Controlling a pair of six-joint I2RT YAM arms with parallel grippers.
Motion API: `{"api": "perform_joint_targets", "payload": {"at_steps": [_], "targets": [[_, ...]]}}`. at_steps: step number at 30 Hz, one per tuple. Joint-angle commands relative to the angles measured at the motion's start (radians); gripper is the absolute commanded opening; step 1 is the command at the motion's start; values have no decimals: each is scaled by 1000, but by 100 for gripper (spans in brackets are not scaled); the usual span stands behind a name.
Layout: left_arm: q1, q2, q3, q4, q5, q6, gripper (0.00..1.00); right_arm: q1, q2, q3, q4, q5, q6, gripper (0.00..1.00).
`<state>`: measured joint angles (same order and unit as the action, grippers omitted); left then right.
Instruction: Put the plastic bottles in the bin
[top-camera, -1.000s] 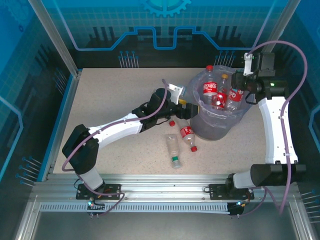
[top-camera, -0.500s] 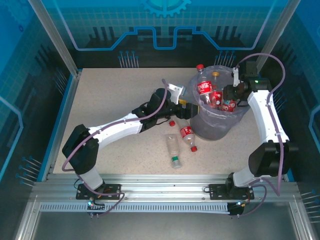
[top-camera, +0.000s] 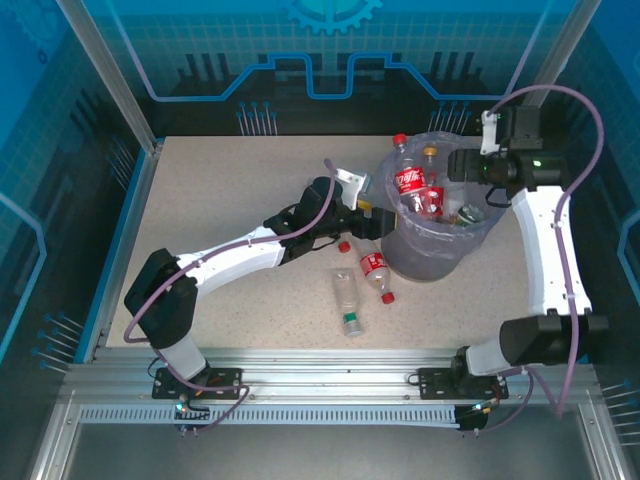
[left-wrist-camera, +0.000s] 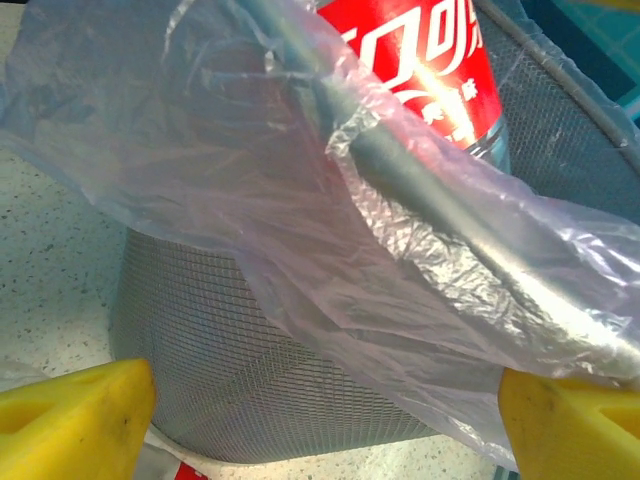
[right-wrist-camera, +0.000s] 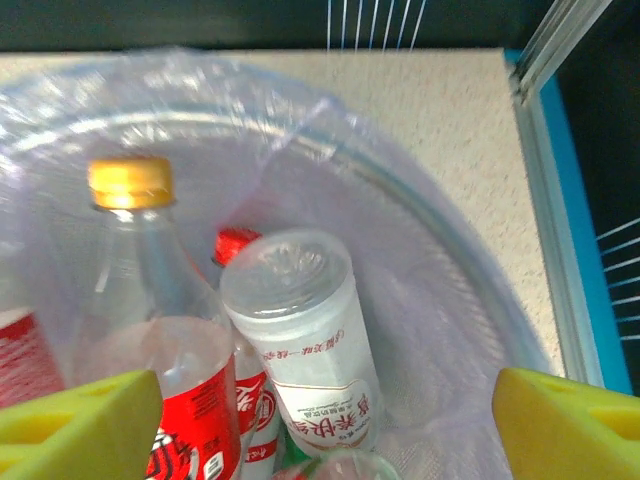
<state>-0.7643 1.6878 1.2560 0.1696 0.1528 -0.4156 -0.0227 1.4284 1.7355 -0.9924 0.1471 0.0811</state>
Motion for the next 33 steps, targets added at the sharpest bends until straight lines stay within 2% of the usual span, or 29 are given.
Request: {"api": "perform_joint_targets", "payload": {"at_steps": [1,6,11,15,19,22,25,33], "targets": [[-9,-63,30,-29,-31,31,91,2,-49,35,-44,-43,-4,86],[-6,-137,9,-84,-60,60,94,16,-95,30,-24,-149,15,85],[3,-257,-54,-228,-148,48,97,19,-154,-7,36,-301,51,84],[31,-344,-162,-386,-194,-85,95,19,-198,-54,81,-350,75,83],[30,-366,-251,-504,-134,-251,94,22,-216,-64,80,-344,78,83],[-12,-346,-306,-549,-87,-336,95,25,-229,-81,79,-329,72,84],[-55,-291,-304,-585,-85,-356,98,28,-240,-109,86,-319,73,85],[-136,-119,-279,-523,-13,-387,99,29,-250,-137,75,-291,62,91]]}}
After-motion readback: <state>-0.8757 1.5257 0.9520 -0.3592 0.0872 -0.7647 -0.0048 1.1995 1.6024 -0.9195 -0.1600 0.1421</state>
